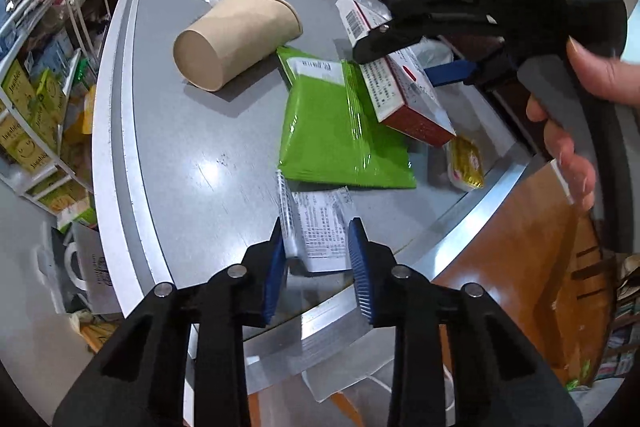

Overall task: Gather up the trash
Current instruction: 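Grasp the white receipt with the left gripper while the right grasps the white medicine box, then lift the receipt with the left gripper while the right lifts the medicine box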

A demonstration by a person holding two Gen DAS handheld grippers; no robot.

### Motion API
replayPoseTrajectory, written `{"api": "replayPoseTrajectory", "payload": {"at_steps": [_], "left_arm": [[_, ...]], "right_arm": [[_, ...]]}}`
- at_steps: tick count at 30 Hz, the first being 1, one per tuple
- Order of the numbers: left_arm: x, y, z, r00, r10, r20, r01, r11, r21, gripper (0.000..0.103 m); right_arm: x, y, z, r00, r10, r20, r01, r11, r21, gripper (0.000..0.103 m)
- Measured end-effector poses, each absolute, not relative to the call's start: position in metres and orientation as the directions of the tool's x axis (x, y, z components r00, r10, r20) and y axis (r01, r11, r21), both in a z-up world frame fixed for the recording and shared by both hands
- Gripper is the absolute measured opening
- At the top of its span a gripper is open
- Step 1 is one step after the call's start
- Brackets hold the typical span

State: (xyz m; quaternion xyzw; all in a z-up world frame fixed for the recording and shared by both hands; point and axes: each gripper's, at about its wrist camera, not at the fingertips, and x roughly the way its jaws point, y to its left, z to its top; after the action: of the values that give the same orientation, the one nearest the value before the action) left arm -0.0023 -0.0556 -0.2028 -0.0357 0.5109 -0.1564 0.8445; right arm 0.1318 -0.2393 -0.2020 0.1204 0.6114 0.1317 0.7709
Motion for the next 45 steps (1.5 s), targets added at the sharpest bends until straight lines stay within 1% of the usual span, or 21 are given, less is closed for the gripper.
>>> {"api": "replayPoseTrajectory", "payload": {"at_steps": [5, 6, 8, 9, 10, 11, 13, 15, 18, 21, 24, 26, 29, 30, 32, 34, 35, 38, 39, 40, 45], "left_arm": [[0.001, -0.046, -0.202, 0.401, -0.349, -0.847, 0.216, 0.935, -0.283, 0.031], [0.006, -0.043, -0.204, 0.4, -0.336, -0.853, 0.206, 0.94, -0.274, 0.031], [0.006, -0.04, -0.205, 0.398, -0.323, -0.858, 0.188, 0.945, -0.269, 0.045], [0.006, -0.037, -0.205, 0.401, -0.322, -0.857, 0.179, 0.946, -0.272, 0.058], [0.005, -0.035, -0.203, 0.414, -0.319, -0.852, 0.167, 0.947, -0.273, 0.063], [0.003, -0.034, -0.201, 0.422, -0.32, -0.848, 0.165, 0.947, -0.275, 0.064], [-0.001, -0.036, -0.196, 0.441, -0.314, -0.841, 0.171, 0.949, -0.264, 0.073], [-0.003, -0.044, -0.194, 0.449, -0.303, -0.84, 0.196, 0.951, -0.239, 0.077], [0.0, -0.063, -0.198, 0.442, -0.272, -0.855, 0.227, 0.956, -0.186, 0.077], [0.004, -0.081, -0.207, 0.454, -0.188, -0.871, 0.221, 0.971, -0.095, 0.08], [0.013, -0.089, -0.213, 0.451, -0.177, -0.875, 0.218, 0.972, -0.085, 0.08], [0.017, -0.093, -0.219, 0.446, -0.146, -0.883, 0.214, 0.975, -0.053, 0.08], [0.017, -0.09, -0.223, 0.446, -0.148, -0.883, 0.203, 0.977, -0.062, 0.08], [0.017, -0.09, -0.223, 0.451, -0.148, -0.88, 0.201, 0.978, -0.061, 0.079], [0.015, -0.088, -0.222, 0.465, -0.137, -0.874, 0.203, 0.978, -0.045, 0.066], [0.013, -0.087, -0.219, 0.47, -0.147, -0.87, 0.213, 0.976, -0.049, 0.049], [0.014, -0.086, -0.219, 0.468, -0.161, -0.869, 0.219, 0.974, -0.062, 0.044], [0.016, -0.084, -0.216, 0.467, -0.175, -0.867, 0.228, 0.971, -0.074, 0.04], [0.014, -0.083, -0.213, 0.473, -0.183, -0.862, 0.232, 0.969, -0.079, 0.035], [0.011, -0.084, -0.211, 0.47, -0.196, -0.861, 0.238, 0.967, -0.09, 0.023], [0.011, -0.071, -0.206, 0.449, -0.269, -0.852, 0.241, 0.955, -0.175, 0.014]], "right_arm": [[0.13, -0.244, -0.191, 0.237, 0.352, -0.905, -0.077, 0.936, 0.344, 0.074], [0.129, -0.245, -0.19, 0.239, 0.35, -0.906, -0.08, 0.937, 0.341, 0.074], [0.131, -0.244, -0.189, 0.238, 0.349, -0.906, -0.084, 0.937, 0.339, 0.074], [0.131, -0.244, -0.189, 0.238, 0.349, -0.906, -0.085, 0.937, 0.339, 0.074], [0.13, -0.245, -0.189, 0.237, 0.349, -0.907, -0.087, 0.937, 0.338, 0.074], [0.131, -0.244, -0.189, 0.236, 0.348, -0.907, -0.089, 0.937, 0.337, 0.074], [0.132, -0.241, -0.19, 0.234, 0.349, -0.908, -0.089, 0.937, 0.337, 0.074], [0.133, -0.239, -0.191, 0.231, 0.351, -0.907, -0.088, 0.936, 0.34, 0.074], [0.133, -0.238, -0.192, 0.228, 0.353, -0.908, -0.09, 0.936, 0.341, 0.074], [0.133, -0.238, -0.192, 0.227, 0.353, -0.908, -0.096, 0.936, 0.34, 0.074], [0.133, -0.239, -0.191, 0.227, 0.354, -0.907, -0.101, 0.935, 0.339, 0.074], [0.133, -0.238, -0.191, 0.226, 0.356, -0.907, -0.1, 0.934, 0.342, 0.074], [0.133, -0.24, -0.191, 0.227, 0.359, -0.906, -0.102, 0.933, 0.344, 0.074], [0.133, -0.24, -0.191, 0.227, 0.359, -0.905, -0.103, 0.933, 0.344, 0.074], [0.133, -0.24, -0.191, 0.228, 0.361, -0.905, -0.104, 0.933, 0.346, 0.074], [0.133, -0.241, -0.191, 0.227, 0.361, -0.904, -0.105, 0.932, 0.346, 0.074], [0.133, -0.241, -0.191, 0.227, 0.361, -0.904, -0.106, 0.932, 0.346, 0.074], [0.133, -0.241, -0.191, 0.228, 0.363, -0.904, -0.109, 0.932, 0.346, 0.074], [0.133, -0.241, -0.19, 0.23, 0.363, -0.903, -0.112, 0.932, 0.346, 0.074], [0.133, -0.241, -0.19, 0.231, 0.363, -0.902, -0.114, 0.931, 0.346, 0.074], [0.134, -0.238, -0.189, 0.229, 0.365, -0.902, -0.13, 0.93, 0.343, 0.074]]}}
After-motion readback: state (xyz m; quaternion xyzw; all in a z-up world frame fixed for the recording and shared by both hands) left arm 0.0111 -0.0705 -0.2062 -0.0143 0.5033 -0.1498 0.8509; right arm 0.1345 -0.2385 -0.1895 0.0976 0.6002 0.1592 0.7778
